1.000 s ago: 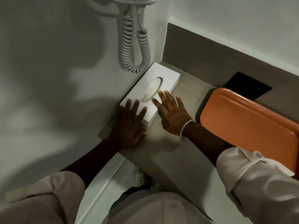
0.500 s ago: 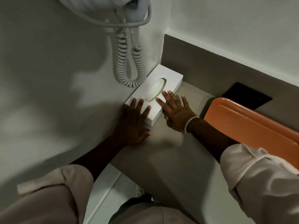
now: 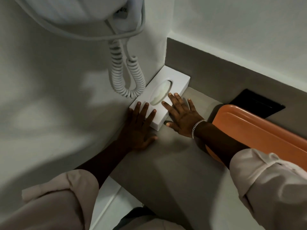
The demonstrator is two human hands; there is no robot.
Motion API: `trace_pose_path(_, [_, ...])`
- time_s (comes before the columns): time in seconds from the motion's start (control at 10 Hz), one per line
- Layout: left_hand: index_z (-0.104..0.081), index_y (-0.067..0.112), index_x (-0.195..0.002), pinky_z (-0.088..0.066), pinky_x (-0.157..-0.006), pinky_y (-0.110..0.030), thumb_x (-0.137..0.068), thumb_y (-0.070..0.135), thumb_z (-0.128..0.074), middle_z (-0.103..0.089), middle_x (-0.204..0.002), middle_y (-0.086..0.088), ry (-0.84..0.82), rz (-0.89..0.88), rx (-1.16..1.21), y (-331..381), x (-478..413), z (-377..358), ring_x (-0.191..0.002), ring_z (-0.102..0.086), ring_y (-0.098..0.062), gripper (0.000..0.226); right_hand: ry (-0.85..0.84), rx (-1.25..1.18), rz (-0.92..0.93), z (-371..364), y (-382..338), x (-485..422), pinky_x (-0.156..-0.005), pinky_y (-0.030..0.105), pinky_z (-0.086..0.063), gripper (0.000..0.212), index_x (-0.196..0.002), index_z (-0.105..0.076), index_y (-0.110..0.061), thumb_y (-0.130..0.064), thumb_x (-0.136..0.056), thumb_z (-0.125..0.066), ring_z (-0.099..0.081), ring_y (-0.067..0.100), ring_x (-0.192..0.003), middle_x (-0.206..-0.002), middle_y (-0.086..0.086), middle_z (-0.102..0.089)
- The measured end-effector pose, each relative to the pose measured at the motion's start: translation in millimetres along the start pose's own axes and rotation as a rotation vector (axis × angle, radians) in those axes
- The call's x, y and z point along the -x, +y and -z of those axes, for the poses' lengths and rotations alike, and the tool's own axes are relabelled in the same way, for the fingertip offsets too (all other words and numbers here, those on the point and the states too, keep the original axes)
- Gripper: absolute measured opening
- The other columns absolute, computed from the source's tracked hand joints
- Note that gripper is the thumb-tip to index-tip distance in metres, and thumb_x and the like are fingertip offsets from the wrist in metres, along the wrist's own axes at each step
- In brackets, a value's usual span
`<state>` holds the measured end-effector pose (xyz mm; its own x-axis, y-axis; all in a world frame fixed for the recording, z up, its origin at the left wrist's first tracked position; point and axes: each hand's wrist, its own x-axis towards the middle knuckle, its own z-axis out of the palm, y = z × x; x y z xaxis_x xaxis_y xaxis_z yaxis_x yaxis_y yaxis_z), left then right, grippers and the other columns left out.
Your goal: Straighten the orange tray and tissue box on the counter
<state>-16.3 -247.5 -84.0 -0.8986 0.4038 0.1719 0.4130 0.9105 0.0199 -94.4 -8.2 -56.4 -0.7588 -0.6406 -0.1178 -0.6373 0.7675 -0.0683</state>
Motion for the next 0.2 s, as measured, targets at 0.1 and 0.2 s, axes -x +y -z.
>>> trace_pose_path(0.1, [-0.017, 0.012, -0.155, -0.011, -0.119, -0.067, -0.087, 0.071, -0.041, -0.013, -0.164, -0.023, -0.046, -0.027, 0.017, -6, -1, 12, -0.151, -0.004, -0.046, 0.093, -0.033, -0.048, -0.019, 20, -5, 4, -0.119, 0.066, -0.006, 0.077, -0.156, 0.008, -0.033, -0.063, -0.096, -0.029, 0.016, 0.028, -0.153, -0.167, 0.009, 0.015])
trace_pose_path(0.2, [-0.024, 0.010, -0.154, -0.022, -0.116, -0.068, -0.087, 0.060, -0.044, -0.018, -0.163, -0.024, -0.040, 0.039, 0.104, 11, 0, 33, -0.150, -0.009, -0.047, 0.085, 0.167, -0.317, -0.105, 57, -26, 30, -0.121, 0.058, -0.015, 0.075, -0.158, -0.009, -0.024, -0.048, -0.097, -0.048, 0.001, 0.026, -0.155, -0.168, 0.010, 0.003])
